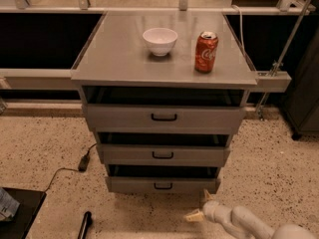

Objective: Close bottom drawer

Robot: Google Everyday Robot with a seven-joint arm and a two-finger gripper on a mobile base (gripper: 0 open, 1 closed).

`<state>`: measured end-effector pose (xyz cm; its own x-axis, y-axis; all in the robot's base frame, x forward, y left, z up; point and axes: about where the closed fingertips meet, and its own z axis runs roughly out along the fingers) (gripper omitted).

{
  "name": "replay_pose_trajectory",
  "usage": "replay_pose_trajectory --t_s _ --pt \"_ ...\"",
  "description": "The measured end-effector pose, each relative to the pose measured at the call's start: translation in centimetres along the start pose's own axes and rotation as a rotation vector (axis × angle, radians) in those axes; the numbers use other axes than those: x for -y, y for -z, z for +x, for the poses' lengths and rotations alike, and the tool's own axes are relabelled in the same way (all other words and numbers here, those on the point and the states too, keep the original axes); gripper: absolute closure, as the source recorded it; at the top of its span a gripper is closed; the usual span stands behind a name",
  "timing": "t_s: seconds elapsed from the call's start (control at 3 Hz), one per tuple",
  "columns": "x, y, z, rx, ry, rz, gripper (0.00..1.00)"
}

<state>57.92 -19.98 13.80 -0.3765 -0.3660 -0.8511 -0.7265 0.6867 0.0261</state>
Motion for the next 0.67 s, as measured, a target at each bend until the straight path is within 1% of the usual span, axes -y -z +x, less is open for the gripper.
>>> replay_pose_trajectory --t_s 0.33,0.67 --pt "2.9 -2.1 -2.1 -0.047 0.024 0.037 0.00" --pt "4.2 -3.0 -3.1 -0.066 0.034 0.067 0.00"
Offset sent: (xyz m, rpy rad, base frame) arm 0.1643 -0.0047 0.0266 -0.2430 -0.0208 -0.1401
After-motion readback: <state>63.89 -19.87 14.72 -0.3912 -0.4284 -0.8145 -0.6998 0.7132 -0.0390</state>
